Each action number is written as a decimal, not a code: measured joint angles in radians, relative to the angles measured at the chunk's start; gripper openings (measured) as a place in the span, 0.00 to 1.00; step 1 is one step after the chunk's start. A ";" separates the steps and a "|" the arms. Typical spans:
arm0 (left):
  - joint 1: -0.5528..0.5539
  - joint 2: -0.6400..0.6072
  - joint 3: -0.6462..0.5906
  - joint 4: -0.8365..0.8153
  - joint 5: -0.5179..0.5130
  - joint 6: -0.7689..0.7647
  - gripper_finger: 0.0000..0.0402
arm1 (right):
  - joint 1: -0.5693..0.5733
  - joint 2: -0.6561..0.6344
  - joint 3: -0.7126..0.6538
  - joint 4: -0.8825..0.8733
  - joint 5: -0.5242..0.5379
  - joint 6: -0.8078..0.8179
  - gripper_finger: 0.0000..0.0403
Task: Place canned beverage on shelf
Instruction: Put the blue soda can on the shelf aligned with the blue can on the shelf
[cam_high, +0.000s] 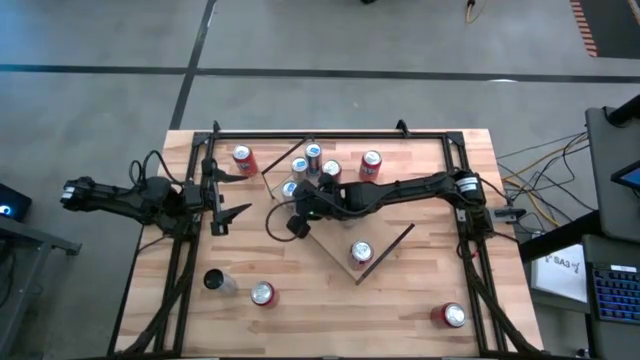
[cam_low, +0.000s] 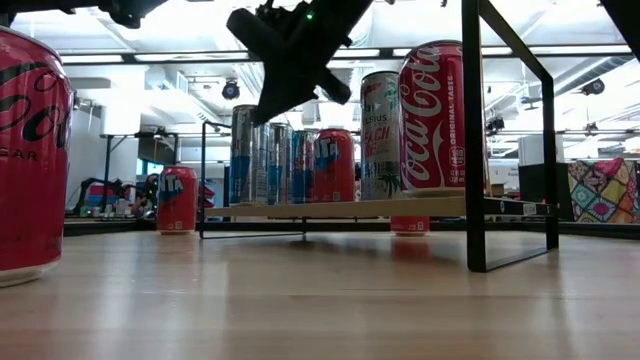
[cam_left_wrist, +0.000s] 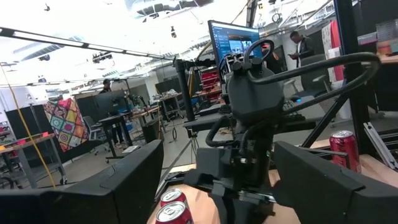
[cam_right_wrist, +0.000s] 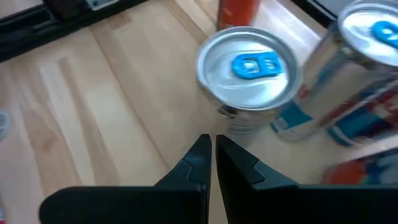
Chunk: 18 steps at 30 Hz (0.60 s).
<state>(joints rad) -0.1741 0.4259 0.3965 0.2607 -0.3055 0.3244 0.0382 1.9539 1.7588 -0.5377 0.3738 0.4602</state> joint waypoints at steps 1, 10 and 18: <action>0.000 0.000 0.000 0.000 0.000 0.000 0.72 | 0.001 0.004 0.000 0.005 -0.001 0.000 0.03; 0.000 0.001 0.000 0.000 0.000 0.000 0.72 | -0.014 0.048 0.000 0.043 0.065 -0.015 0.03; 0.000 0.002 0.000 0.000 0.000 0.004 0.72 | -0.042 0.058 0.000 0.063 0.100 -0.039 0.03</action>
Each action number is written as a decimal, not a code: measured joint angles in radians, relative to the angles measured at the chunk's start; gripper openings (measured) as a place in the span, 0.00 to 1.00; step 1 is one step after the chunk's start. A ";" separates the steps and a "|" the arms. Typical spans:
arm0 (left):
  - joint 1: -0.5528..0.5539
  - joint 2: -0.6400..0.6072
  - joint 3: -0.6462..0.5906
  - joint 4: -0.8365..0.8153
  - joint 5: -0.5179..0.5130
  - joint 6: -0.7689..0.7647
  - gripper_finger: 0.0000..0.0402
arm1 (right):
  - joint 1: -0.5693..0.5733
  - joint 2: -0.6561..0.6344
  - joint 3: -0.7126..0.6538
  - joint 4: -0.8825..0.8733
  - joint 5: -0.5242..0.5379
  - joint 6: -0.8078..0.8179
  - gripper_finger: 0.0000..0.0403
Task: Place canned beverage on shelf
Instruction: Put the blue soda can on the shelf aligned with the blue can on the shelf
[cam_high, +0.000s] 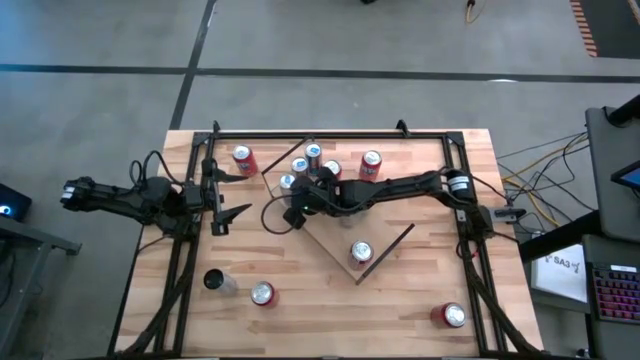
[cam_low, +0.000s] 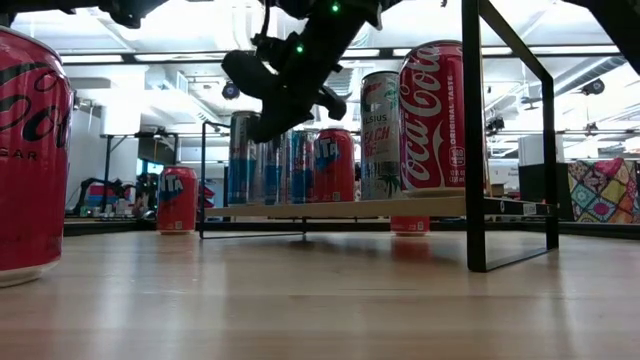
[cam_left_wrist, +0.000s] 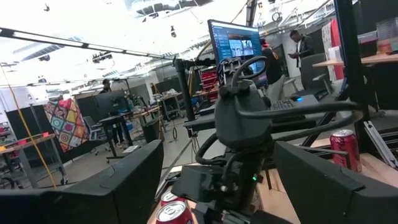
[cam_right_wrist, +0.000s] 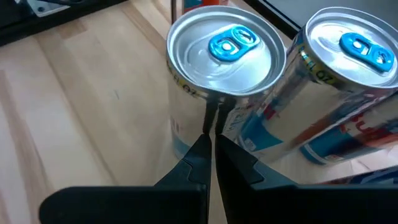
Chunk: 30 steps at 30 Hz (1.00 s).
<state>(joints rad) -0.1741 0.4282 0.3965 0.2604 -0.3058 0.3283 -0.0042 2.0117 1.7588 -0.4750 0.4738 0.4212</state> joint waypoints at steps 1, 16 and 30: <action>0.000 0.000 0.000 0.000 0.000 0.000 0.72 | -0.001 0.001 0.000 0.001 0.000 -0.001 0.03; 0.000 0.000 0.000 0.000 0.000 0.000 0.72 | 0.006 -0.002 0.000 0.021 -0.082 0.017 0.03; 0.000 0.001 0.000 0.000 0.000 0.000 0.72 | -0.004 0.000 0.000 0.118 -0.019 -0.056 0.03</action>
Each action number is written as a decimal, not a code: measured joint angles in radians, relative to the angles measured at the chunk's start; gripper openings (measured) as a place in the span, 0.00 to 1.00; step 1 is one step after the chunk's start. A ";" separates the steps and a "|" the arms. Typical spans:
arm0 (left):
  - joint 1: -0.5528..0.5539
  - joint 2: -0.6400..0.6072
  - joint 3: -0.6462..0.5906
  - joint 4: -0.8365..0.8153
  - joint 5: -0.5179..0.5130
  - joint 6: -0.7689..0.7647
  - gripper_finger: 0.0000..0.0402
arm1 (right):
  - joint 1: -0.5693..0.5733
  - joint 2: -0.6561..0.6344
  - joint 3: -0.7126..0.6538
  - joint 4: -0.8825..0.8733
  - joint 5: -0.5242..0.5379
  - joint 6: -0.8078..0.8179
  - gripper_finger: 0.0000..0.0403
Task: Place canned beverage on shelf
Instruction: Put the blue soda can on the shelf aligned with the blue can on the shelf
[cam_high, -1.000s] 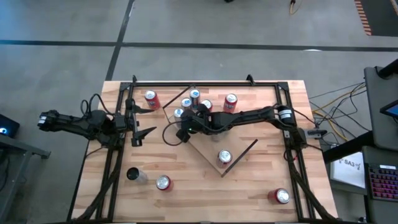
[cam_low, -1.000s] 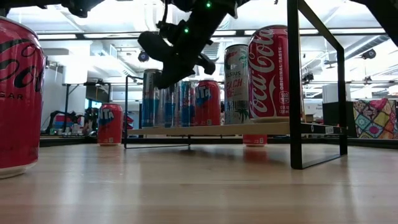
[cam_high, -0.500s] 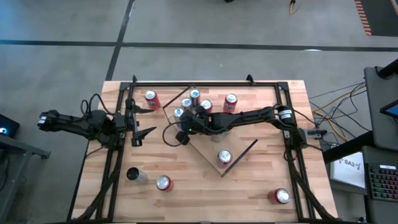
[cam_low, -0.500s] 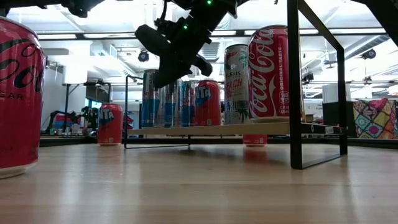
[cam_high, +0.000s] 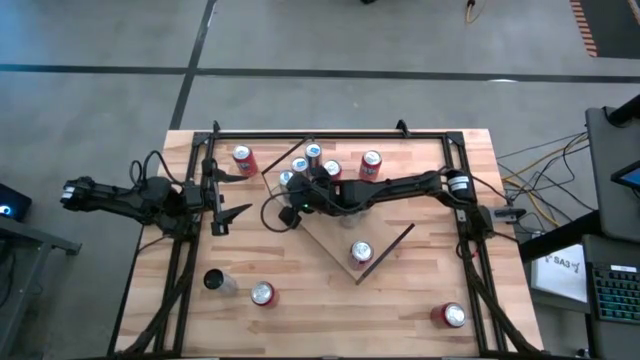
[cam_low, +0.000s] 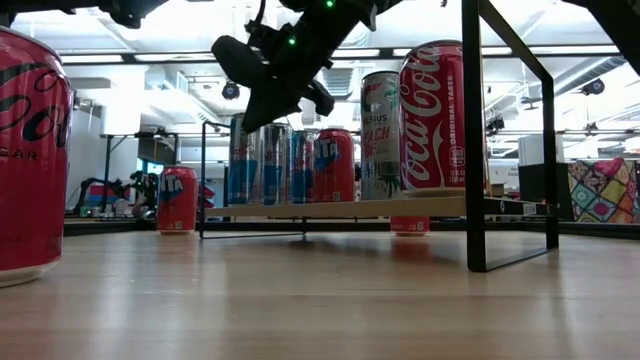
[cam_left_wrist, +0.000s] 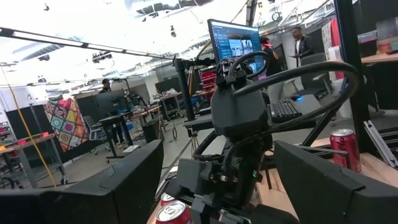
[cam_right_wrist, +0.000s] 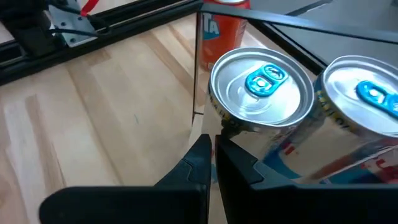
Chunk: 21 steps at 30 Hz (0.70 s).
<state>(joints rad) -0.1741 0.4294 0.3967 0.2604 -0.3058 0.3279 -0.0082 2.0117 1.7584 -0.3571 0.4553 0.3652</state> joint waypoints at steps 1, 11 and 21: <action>0.000 0.000 0.000 0.000 0.000 0.000 0.72 | -0.001 0.000 0.000 0.000 0.000 0.000 0.03; 0.000 0.000 0.000 0.000 0.000 0.000 0.72 | -0.001 -0.018 -0.001 -0.017 -0.057 0.008 0.03; 0.000 0.002 0.000 -0.001 0.000 0.000 0.72 | -0.018 -0.069 -0.001 -0.122 -0.048 0.148 0.03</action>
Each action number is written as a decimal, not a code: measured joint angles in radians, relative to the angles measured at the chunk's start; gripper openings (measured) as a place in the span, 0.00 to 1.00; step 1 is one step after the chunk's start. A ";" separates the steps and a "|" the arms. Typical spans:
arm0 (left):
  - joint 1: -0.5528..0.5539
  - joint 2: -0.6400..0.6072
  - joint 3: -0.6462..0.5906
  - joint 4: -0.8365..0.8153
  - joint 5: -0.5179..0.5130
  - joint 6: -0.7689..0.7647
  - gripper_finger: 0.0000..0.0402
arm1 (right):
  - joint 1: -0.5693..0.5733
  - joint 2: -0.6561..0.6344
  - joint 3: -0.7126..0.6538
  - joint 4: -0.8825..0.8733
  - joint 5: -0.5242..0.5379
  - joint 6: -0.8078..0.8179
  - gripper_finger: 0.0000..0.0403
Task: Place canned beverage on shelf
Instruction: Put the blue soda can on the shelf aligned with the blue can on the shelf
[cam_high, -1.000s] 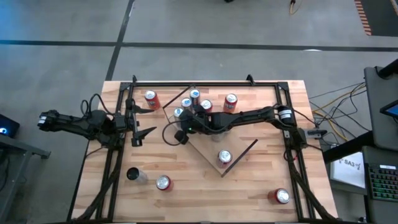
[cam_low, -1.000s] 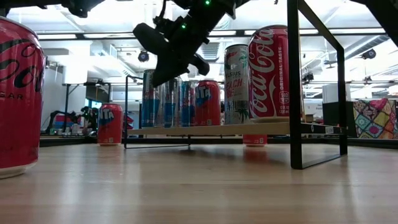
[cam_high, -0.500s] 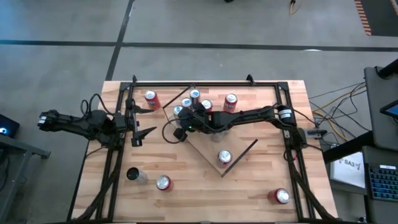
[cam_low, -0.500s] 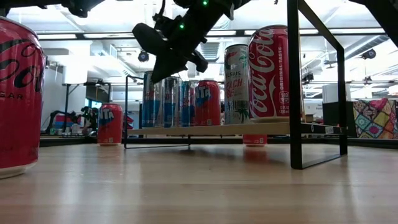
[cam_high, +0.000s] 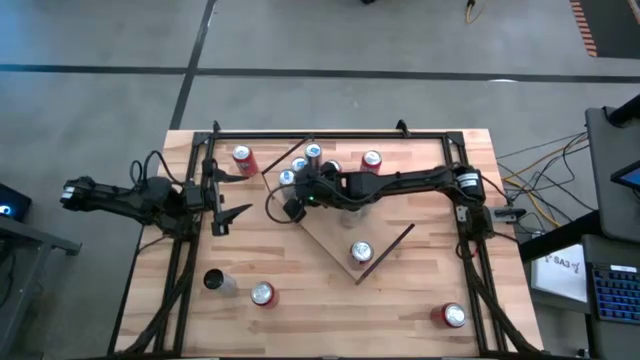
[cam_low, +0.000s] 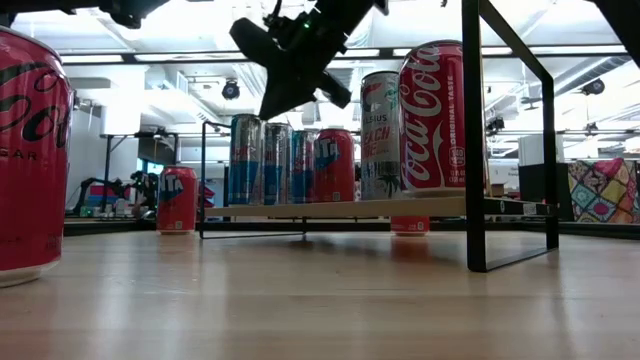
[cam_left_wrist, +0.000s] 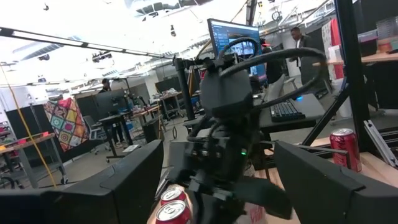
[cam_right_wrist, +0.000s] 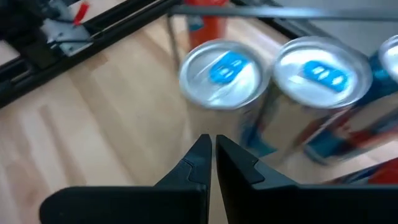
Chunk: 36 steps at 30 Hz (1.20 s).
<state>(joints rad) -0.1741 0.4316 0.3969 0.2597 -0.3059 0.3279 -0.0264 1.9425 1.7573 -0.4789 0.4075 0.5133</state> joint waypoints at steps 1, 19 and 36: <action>0.000 0.001 0.000 0.000 0.000 0.000 0.72 | -0.002 -0.001 0.000 0.000 0.010 0.000 0.03; 0.001 0.208 0.004 -0.219 -0.001 0.027 0.58 | -0.018 -0.005 0.000 -0.004 0.022 0.000 0.03; 0.042 0.427 0.097 -0.224 -0.202 0.058 0.05 | -0.018 -0.038 0.000 -0.020 0.030 -0.008 0.03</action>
<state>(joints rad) -0.1318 0.8586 0.4934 0.0353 -0.5076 0.3861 -0.0448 1.9045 1.7573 -0.4986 0.4371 0.5050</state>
